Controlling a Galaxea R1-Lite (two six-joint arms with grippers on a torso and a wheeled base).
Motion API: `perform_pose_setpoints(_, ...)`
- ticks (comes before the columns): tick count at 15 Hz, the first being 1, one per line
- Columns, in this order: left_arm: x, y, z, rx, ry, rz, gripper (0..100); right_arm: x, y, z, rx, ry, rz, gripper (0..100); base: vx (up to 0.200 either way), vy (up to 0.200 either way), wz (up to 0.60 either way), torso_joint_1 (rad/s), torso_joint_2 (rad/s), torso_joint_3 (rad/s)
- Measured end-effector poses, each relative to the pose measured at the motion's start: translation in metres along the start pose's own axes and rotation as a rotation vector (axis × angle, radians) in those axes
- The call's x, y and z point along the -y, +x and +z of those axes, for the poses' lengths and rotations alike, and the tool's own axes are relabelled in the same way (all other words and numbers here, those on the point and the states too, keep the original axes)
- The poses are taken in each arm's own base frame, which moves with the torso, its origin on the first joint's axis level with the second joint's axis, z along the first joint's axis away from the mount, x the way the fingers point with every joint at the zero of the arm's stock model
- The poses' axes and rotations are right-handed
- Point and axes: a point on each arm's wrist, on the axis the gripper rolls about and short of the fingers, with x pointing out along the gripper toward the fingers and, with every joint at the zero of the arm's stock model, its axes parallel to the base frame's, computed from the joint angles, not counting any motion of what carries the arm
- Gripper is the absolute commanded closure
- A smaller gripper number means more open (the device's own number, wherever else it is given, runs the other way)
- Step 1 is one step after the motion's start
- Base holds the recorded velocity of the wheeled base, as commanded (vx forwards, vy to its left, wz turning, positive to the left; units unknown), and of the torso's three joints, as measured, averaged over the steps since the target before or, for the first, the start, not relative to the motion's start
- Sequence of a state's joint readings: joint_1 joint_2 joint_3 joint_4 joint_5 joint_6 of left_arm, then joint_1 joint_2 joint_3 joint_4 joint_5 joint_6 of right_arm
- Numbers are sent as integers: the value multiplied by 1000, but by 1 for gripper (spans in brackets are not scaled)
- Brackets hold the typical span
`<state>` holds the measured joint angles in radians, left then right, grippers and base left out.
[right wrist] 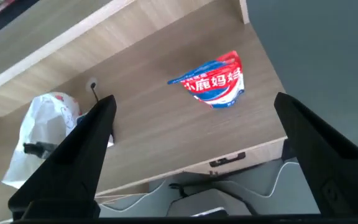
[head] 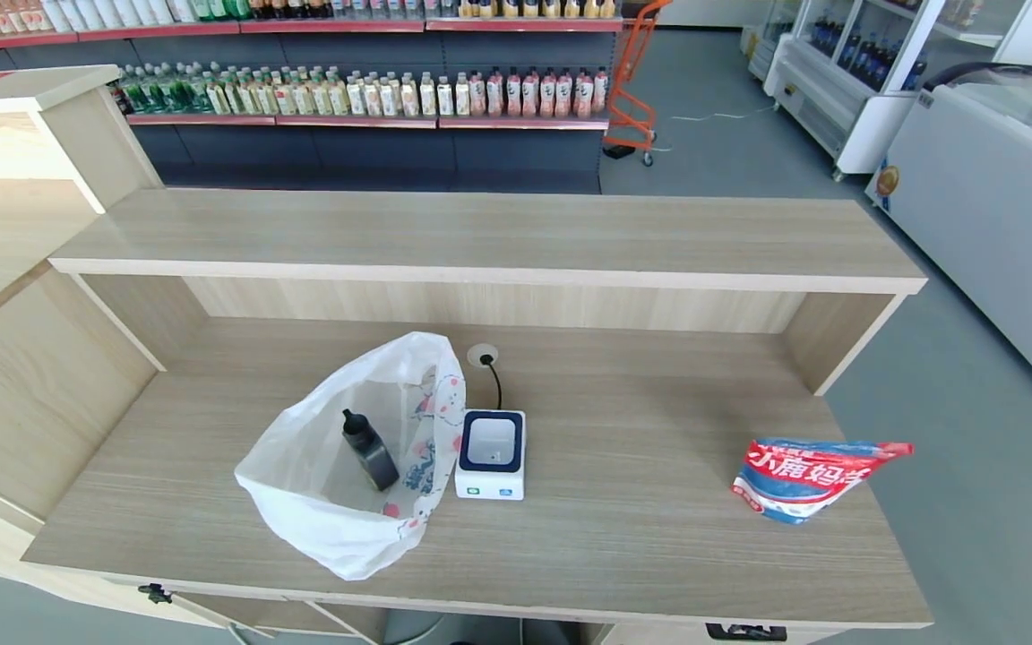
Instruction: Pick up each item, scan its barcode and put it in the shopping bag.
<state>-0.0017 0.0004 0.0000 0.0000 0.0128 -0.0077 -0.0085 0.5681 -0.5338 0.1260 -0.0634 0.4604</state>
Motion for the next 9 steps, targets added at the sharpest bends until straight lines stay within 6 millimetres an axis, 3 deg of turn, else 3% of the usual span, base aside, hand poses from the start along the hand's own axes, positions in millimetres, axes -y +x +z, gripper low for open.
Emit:
perform_pose_setpoints(2,0,0,0,0,0,0,0,-24,61,46,-103,208,-151,0,0,0,0,0,0,0)
perform_pose_setpoints(4,0,0,0,0,0,0,0,-35,132,69,-164,395,-320,0,0,0,0,0,0,0)
perform_pose_setpoints(5,0,0,0,0,0,0,0,-36,165,70,-181,487,-399,0,0,0,0,0,0,0)
perform_pose_setpoints(7,0,0,0,0,0,0,0,-27,217,55,-229,589,-543,0,0,0,0,0,0,0)
perform_pose_setpoints(9,0,0,0,0,0,0,0,-11,242,23,-284,620,-639,0,0,0,0,0,0,0)
